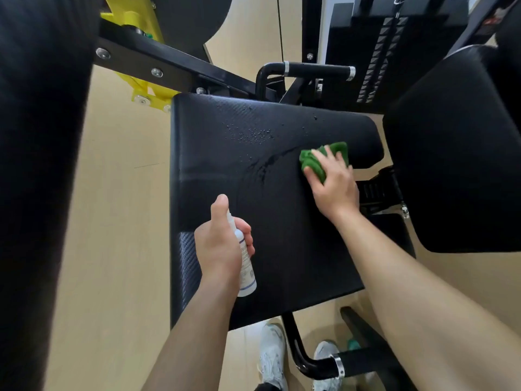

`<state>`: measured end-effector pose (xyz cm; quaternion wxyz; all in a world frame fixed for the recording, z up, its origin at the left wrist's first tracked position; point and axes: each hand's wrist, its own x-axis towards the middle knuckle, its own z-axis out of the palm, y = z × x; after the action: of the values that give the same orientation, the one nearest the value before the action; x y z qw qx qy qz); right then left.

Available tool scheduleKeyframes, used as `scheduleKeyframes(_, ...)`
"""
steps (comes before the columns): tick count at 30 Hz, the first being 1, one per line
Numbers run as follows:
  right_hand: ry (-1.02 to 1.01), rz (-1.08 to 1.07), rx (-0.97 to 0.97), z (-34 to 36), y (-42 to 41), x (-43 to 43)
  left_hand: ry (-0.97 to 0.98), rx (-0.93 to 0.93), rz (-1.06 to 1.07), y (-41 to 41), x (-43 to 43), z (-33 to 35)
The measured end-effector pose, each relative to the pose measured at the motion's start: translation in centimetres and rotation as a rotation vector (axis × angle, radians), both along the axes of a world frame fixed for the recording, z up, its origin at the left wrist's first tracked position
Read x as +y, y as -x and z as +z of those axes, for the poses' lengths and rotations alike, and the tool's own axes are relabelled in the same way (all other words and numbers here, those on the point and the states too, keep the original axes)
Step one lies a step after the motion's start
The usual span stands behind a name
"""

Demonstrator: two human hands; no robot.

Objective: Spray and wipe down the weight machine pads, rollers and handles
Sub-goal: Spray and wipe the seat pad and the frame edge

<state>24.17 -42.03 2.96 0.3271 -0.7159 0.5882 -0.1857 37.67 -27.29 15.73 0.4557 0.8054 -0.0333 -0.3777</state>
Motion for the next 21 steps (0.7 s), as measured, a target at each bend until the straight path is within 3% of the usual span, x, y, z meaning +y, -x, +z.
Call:
scheduleKeyframes(2,0.017,0.026,0.015,0.9,-3.3,-0.3,0.006,0.001,0.025,-0.1,0.2,-0.1)
scheduleKeyframes(5,0.156,0.295,-0.065,2.7,-6.1,7.1,0.008,-0.012,0.038,-0.2,0.6,0.4)
scheduleKeyframes(8,0.21,0.615,-0.098,3.5,-2.0,15.7,0.001,-0.016,0.025,-0.3,1.4,1.2)
scheduleKeyframes(10,0.249,0.744,-0.098,2.4,1.9,16.5,-0.022,-0.011,0.007,-0.2,2.2,1.5)
scheduleKeyframes(12,0.226,0.587,-0.07,0.4,4.5,13.6,-0.038,-0.004,-0.005,0.2,2.8,1.4)
scheduleKeyframes(16,-0.037,0.002,-0.012,0.2,4.8,8.7,-0.058,0.0,-0.013,1.3,4.1,1.1)
scheduleKeyframes(18,-0.002,0.01,0.01,1.2,3.1,11.8,-0.058,0.014,-0.004,1.9,4.7,0.9)
scheduleKeyframes(21,0.032,0.293,-0.096,3.4,2.6,19.3,-0.029,0.033,-0.028,3.1,5.2,0.7)
